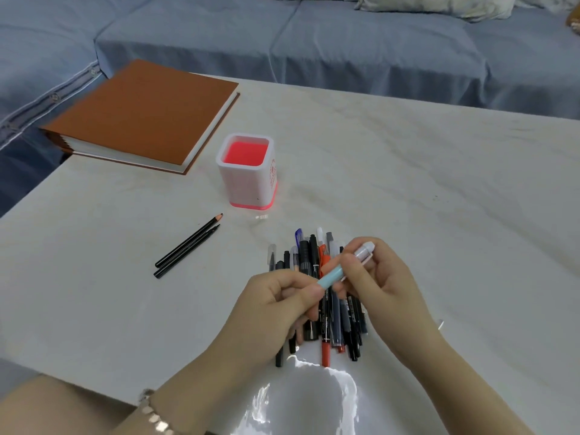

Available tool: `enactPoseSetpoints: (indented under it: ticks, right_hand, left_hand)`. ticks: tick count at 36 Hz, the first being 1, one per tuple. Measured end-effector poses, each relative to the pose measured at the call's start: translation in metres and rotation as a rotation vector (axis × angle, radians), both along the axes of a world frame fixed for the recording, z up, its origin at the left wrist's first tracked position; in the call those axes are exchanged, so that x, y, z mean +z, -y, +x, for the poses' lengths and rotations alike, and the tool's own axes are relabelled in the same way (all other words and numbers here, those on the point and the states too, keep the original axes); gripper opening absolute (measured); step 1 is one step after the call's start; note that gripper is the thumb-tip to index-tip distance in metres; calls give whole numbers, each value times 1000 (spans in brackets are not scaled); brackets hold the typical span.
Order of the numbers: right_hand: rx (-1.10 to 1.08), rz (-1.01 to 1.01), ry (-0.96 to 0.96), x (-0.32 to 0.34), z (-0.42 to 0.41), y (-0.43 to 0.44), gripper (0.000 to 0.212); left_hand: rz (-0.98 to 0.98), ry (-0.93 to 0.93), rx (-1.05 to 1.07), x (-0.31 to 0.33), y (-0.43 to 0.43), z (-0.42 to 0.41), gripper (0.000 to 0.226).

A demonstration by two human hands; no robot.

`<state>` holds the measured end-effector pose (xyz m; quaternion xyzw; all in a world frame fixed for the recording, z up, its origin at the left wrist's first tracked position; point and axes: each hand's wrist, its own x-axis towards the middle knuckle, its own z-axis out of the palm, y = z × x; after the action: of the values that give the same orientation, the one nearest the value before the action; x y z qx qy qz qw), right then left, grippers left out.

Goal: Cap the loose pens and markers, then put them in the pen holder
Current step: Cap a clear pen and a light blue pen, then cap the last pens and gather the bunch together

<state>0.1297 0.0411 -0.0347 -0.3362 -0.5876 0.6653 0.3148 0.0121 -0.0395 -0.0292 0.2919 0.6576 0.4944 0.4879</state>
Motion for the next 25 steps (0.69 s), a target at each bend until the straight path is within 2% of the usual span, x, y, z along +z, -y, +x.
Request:
enactPoseSetpoints:
  ticks: [3, 6, 8, 10, 16, 17, 20, 22, 25]
  right_hand:
    - [48, -26, 90, -8, -5, -7, 12]
    - [63, 11, 217, -17, -6, -14, 23]
    - [42, 103, 332, -26, -7, -18, 28]
    - [43, 253, 445, -33, -11, -21, 27]
    - [171, 498, 541, -44, -43, -17, 6]
    - [212, 575, 581, -47, -49, -17, 5]
    - [298, 836, 802, -62, -60, -16, 24]
    - [278, 980, 892, -67, -62, -14, 20]
    - [197, 1025, 884, -70, -58, -10, 14]
  left_hand:
    - [9, -221, -76, -7, -1, -6, 19]
    - [-58, -734, -121, -26, 5, -29, 24]
    - [-93, -1008, -49, -39, 11, -53, 36]
    - [-121, -1154, 0, -52, 15, -79, 40]
    - [-302, -1266, 60, -69, 19, -123, 26]
    - [-309, -1260, 61, -71, 20, -126, 24]
    - [-307, -1245, 67, -76, 20, -130, 22]
    - [-306, -1216, 76, -77, 18, -130, 22]
    - [-321, -1209, 73, -80, 16, -130, 23]
